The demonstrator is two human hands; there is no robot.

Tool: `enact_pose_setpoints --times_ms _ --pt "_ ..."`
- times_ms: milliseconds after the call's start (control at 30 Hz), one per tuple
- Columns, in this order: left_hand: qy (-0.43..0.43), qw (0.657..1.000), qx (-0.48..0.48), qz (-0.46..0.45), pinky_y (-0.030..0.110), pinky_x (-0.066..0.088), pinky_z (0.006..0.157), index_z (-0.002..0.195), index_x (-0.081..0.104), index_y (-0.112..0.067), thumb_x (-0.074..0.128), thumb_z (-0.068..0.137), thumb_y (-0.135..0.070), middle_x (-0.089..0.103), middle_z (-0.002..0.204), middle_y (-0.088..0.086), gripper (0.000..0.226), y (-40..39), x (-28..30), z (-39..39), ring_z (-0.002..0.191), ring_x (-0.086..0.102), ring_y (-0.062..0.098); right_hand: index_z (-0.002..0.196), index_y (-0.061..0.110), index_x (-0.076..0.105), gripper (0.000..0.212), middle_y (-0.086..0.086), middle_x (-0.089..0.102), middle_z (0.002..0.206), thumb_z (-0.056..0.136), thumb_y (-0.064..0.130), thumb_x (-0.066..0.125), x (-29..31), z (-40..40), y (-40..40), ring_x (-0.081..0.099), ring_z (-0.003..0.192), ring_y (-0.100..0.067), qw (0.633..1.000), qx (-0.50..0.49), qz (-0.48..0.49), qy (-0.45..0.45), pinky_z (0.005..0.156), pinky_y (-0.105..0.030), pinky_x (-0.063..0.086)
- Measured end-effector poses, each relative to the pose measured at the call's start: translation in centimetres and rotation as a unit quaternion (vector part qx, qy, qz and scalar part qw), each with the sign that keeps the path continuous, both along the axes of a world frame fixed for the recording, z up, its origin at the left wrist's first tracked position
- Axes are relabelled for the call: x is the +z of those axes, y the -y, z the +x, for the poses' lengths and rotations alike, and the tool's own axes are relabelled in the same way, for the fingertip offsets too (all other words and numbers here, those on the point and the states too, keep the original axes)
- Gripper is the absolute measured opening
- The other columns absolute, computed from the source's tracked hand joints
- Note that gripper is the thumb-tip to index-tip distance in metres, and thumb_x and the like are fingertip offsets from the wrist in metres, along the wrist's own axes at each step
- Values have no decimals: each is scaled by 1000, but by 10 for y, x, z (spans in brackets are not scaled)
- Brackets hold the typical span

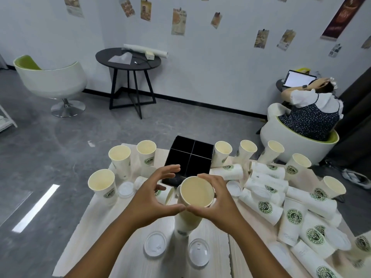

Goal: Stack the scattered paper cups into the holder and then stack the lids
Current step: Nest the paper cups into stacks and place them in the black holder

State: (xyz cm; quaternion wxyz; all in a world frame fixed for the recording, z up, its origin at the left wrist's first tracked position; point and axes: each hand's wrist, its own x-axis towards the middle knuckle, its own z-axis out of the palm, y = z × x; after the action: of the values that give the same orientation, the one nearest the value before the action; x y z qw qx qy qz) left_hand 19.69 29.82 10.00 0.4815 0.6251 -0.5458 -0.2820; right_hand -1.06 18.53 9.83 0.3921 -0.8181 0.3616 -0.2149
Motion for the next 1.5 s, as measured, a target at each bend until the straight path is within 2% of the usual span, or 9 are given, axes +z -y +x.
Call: enact_pose_setpoints --times_ms 200,300,467,667,1000,1200,1300,1433,1500 --pt "-8 1000 -24 8 17 50 99 142 50 -46 86 63 -57 56 144 -26 88 11 -10 1 135 53 1 143 57 38 95 33 38 140 61 66 86 -3 -2 -7 40 131 10 999 -3 43 9 108 -39 51" --pt "-16 999 -35 7 18 51 98 141 51 -47 86 65 -53 57 142 -25 84 16 -14 5 134 54 2 146 60 34 98 35 42 139 62 62 86 -5 -6 -10 44 131 6 996 -25 73 36 108 -41 51" --pt "-47 999 -13 20 26 54 98 137 57 -47 81 67 -58 63 135 -24 75 15 -28 19 129 58 2 142 47 50 73 12 60 138 73 47 77 -9 -16 -11 57 128 -15 981 -94 88 143 102 -50 54" --pt "-88 994 38 49 33 56 97 131 64 -45 67 74 -59 68 132 -20 58 -2 -59 41 123 64 6 136 30 60 64 6 67 131 74 42 71 -15 -50 -7 64 119 -17 955 -178 83 224 89 -30 58" --pt "-72 992 15 105 44 54 103 127 65 -45 71 75 -50 67 134 -17 52 65 -87 39 128 61 8 136 44 57 69 21 58 138 80 16 86 -84 -84 61 60 114 -14 967 -165 171 90 83 -38 57" --pt "-62 987 0 146 45 56 100 128 64 -44 84 73 -42 65 137 -16 58 108 -112 29 128 62 7 141 45 51 81 20 55 126 76 18 91 -128 -97 112 56 85 -9 968 -132 211 2 73 -21 54" --pt "-51 984 -12 168 47 57 100 130 65 -40 82 72 -46 67 133 -15 60 122 -126 23 127 63 11 142 50 47 88 27 51 133 67 37 90 -155 -103 135 57 96 -11 971 -100 211 -47 77 -21 53" --pt "-33 983 -14 182 45 57 99 130 67 -33 84 75 -38 68 133 -12 57 133 -135 19 128 63 14 149 45 38 96 27 43 143 72 23 91 -186 -103 155 51 110 10 970 -31 219 -103 85 -16 46" --pt "-18 983 -3 185 41 56 99 129 67 -33 87 81 -22 68 133 -15 54 134 -137 22 127 62 10 154 42 32 100 21 39 150 73 23 88 -197 -101 162 46 125 0 967 -7 216 -131 93 -19 46"
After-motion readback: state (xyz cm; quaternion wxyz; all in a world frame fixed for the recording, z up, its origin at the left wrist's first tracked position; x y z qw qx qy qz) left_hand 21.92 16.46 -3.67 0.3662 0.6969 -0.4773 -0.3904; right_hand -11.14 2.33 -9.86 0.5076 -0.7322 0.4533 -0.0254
